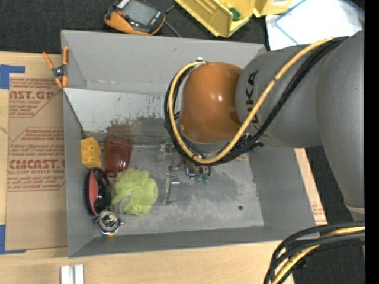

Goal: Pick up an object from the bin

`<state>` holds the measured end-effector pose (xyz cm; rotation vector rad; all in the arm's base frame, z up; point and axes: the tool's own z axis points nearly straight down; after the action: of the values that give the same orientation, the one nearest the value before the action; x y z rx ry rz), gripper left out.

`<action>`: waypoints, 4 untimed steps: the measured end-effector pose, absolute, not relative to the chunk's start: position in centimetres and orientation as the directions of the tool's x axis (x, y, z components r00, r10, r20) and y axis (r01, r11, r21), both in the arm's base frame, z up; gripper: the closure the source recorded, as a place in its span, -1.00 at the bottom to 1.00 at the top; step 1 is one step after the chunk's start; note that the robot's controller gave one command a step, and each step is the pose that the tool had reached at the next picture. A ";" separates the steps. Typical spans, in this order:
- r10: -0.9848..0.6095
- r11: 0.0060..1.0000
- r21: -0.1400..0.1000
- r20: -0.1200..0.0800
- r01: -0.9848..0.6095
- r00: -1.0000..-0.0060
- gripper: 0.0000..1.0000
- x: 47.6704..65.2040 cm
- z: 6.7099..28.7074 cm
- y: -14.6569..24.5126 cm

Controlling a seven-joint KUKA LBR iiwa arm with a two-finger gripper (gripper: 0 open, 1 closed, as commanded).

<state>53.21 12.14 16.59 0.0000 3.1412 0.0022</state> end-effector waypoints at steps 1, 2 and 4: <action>-0.092 0.996 0.002 0.000 -0.092 -0.996 -1.00 49.9 7.0 17.8; -0.136 0.991 0.002 -0.016 -0.136 -0.991 -1.00 50.9 14.5 19.3; -0.031 0.999 0.008 -0.028 -0.031 -0.999 -1.00 48.4 7.2 18.5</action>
Offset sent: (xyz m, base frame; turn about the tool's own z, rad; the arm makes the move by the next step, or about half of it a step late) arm -0.0239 0.0705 -0.0212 -0.1362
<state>48.35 18.51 7.17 -0.0486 3.1132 0.0128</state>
